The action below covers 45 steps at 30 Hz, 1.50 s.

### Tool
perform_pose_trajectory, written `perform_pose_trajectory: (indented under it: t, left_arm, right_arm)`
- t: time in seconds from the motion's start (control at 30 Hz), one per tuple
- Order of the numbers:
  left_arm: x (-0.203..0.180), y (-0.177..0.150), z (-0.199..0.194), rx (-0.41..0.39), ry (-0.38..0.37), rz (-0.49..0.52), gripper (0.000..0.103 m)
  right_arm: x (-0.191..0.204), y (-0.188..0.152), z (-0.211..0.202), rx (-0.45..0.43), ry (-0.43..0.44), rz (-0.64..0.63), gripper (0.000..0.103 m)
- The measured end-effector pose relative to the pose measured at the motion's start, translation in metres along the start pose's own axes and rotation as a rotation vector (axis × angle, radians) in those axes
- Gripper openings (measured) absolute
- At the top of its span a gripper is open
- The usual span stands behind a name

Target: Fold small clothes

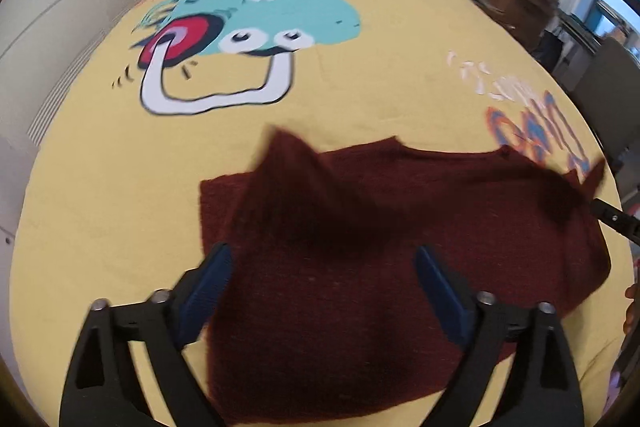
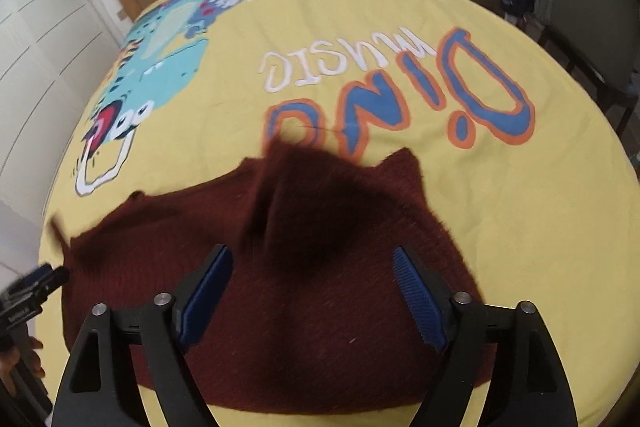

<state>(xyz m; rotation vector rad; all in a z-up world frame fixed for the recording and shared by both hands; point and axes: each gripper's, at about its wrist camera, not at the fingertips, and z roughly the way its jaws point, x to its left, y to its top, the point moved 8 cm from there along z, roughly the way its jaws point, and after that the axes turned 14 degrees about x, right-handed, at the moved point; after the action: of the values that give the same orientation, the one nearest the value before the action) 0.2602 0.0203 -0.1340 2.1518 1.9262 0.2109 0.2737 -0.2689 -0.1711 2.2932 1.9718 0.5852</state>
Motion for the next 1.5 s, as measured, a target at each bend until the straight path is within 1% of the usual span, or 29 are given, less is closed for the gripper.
perform_pose_trajectory:
  t: [0.1,0.17,0.23,0.3,0.4,0.47,0.5,0.6,0.67,0.73,0.8,0.87,0.97,1.0,1.07,1.17,1.3,1.43,1.5]
  left_arm:
    - [-0.021,-0.010,0.001,-0.023,-0.014,0.041,0.102]
    - [-0.034,-0.018,0.007,-0.023,-0.018,0.067,0.102]
    - [-0.042,-0.026,0.017,-0.010,-0.003,0.091,0.102]
    - [-0.046,-0.034,0.032,0.016,0.006,0.102,0.102]
    - [-0.038,-0.046,0.053,0.057,0.041,0.089,0.102]
    - [-0.026,-0.052,0.066,0.078,0.070,0.076,0.102]
    - [-0.019,-0.054,0.068,0.072,0.073,0.071,0.102]
    - [-0.008,-0.057,0.067,0.056,0.050,0.059,0.102]
    - [-0.005,-0.058,0.064,0.044,0.060,0.070,0.102]
    - [-0.003,-0.060,0.065,0.036,0.063,0.070,0.102]
    - [-0.003,-0.062,0.068,0.033,0.056,0.060,0.102]
    - [-0.006,-0.063,0.069,0.015,0.070,0.061,0.102]
    - [-0.005,-0.066,0.068,0.017,0.085,0.072,0.102]
    - [-0.005,-0.066,0.068,0.028,0.082,0.076,0.102]
    - [-0.005,-0.064,0.067,0.063,0.062,0.076,0.102]
    - [-0.001,-0.060,0.058,0.121,0.007,0.055,0.102]
    - [0.016,-0.053,0.032,0.116,-0.060,0.009,0.102]
    - [0.051,-0.051,0.021,0.113,-0.025,-0.064,0.102]
    - [0.068,-0.053,0.022,0.119,-0.036,-0.107,0.102]
  right_arm:
    - [0.025,-0.017,0.003,-0.012,-0.038,-0.081,0.087]
    - [0.044,-0.031,0.010,-0.020,-0.070,-0.155,0.087]
    - [0.058,-0.044,0.021,-0.014,-0.099,-0.214,0.087]
    - [0.062,-0.055,0.034,0.006,-0.116,-0.235,0.087]
    - [0.055,-0.069,0.052,0.039,-0.139,-0.230,0.087]
    - [0.047,-0.074,0.056,0.027,-0.160,-0.239,0.087]
    - [0.043,-0.075,0.055,0.023,-0.163,-0.242,0.087]
    - [0.023,-0.074,0.051,0.025,-0.153,-0.204,0.087]
    - [0.006,-0.074,0.050,0.028,-0.147,-0.165,0.087]
    - [-0.007,-0.076,0.051,0.035,-0.115,-0.134,0.088]
    - [-0.009,-0.079,0.051,0.036,-0.096,-0.136,0.088]
    - [-0.009,-0.082,0.054,0.038,-0.091,-0.148,0.092]
    - [-0.005,-0.084,0.059,0.048,-0.099,-0.159,0.099]
    - [-0.002,-0.085,0.059,0.058,-0.101,-0.164,0.101]
    - [0.001,-0.085,0.057,0.074,-0.120,-0.178,0.101]
    - [0.002,-0.086,0.045,0.066,-0.124,-0.174,0.101]
    - [-0.011,-0.092,0.027,0.045,-0.144,-0.141,0.102]
    - [-0.026,-0.104,0.015,0.040,-0.139,-0.109,0.102]
    - [-0.032,-0.110,0.013,0.046,-0.135,-0.100,0.102]
